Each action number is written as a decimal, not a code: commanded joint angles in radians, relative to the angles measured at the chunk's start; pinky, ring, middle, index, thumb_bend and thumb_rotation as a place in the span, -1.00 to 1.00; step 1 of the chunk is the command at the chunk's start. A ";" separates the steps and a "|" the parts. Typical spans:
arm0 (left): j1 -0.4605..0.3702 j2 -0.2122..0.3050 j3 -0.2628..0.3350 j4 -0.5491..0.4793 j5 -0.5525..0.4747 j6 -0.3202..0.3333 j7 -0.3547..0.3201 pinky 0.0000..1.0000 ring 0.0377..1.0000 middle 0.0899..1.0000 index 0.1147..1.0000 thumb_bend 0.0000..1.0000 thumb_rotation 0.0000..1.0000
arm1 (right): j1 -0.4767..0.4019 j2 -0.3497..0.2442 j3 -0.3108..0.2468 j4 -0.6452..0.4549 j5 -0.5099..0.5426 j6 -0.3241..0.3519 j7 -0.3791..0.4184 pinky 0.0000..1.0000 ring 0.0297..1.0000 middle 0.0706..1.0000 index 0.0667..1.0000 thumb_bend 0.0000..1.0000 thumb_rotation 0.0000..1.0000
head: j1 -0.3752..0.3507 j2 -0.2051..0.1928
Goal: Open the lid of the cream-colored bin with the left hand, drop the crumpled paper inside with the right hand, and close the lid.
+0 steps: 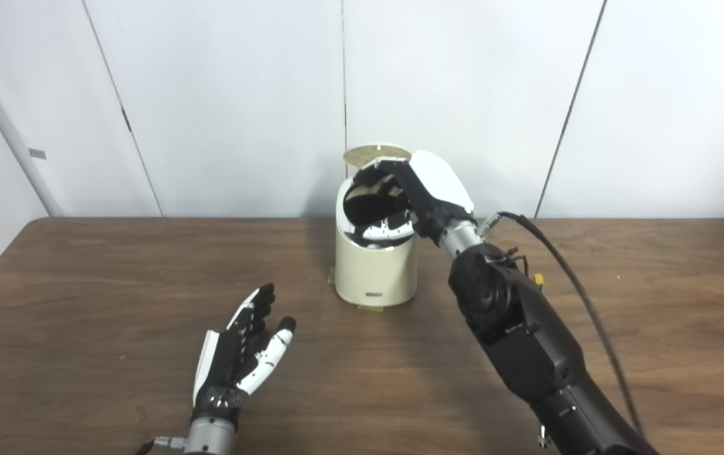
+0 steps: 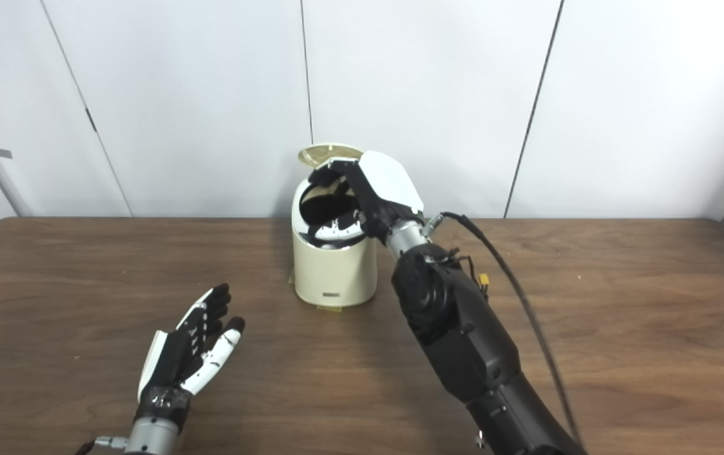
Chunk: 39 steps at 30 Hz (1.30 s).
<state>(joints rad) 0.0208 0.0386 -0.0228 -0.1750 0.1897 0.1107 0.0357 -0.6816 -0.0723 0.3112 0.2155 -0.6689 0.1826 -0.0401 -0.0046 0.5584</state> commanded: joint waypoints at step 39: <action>-0.047 0.022 0.015 0.029 -0.025 -0.057 0.001 0.86 0.84 0.80 0.86 0.07 0.02 | 0.169 -0.137 -0.206 -0.403 0.037 -0.004 -0.017 -0.19 -0.25 -0.06 -0.12 0.04 -1.00 | -0.028 -0.018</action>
<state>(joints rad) 0.0109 0.0533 -0.0127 -0.1448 0.1657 0.0808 0.0343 -0.4794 -0.1920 0.1228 -0.1431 -0.6420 0.1899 -0.0492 -0.0322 0.5400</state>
